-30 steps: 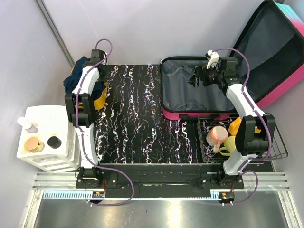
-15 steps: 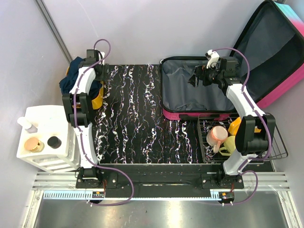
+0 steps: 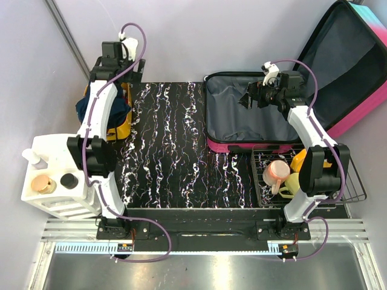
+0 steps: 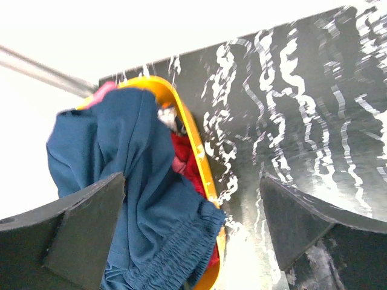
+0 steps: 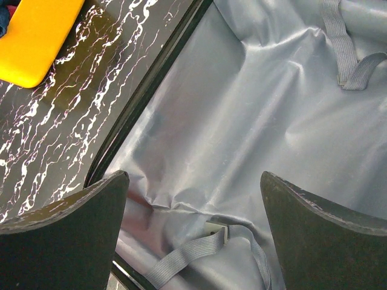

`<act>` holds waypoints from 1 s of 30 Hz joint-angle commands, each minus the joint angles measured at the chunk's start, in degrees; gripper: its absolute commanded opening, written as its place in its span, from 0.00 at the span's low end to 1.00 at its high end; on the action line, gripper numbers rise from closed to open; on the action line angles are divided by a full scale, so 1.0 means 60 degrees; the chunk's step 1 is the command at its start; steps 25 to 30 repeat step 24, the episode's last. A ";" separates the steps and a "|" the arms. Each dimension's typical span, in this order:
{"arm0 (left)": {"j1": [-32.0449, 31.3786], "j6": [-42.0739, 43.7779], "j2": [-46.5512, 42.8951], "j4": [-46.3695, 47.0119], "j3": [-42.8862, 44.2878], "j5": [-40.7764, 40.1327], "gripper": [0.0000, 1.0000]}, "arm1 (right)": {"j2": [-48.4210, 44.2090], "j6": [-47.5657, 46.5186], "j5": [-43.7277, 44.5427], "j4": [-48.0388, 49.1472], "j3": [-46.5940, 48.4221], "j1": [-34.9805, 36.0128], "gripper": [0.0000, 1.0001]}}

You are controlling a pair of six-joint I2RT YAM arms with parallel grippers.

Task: Open, take out, and arrange the luggage

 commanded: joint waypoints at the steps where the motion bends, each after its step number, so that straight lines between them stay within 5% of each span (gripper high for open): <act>1: -0.0924 0.0517 -0.0878 -0.0143 0.0585 0.0347 0.99 | -0.0655 0.0045 -0.0012 0.0426 0.0045 -0.0040 1.00; 10: -0.1907 -0.1207 -0.1536 -0.0951 -0.0686 0.1852 0.99 | -0.1562 -0.0204 0.1174 0.0734 -0.1008 -0.0040 1.00; 18: -0.2362 -0.1841 -0.1655 -0.0453 -0.2621 0.1079 0.99 | -0.2090 -0.0527 0.1747 0.0734 -0.2503 -0.0011 1.00; 30: -0.2362 -0.1871 -0.2165 0.0000 -0.2856 0.1006 0.99 | -0.2939 -0.0614 0.2039 0.0793 -0.2753 -0.0025 1.00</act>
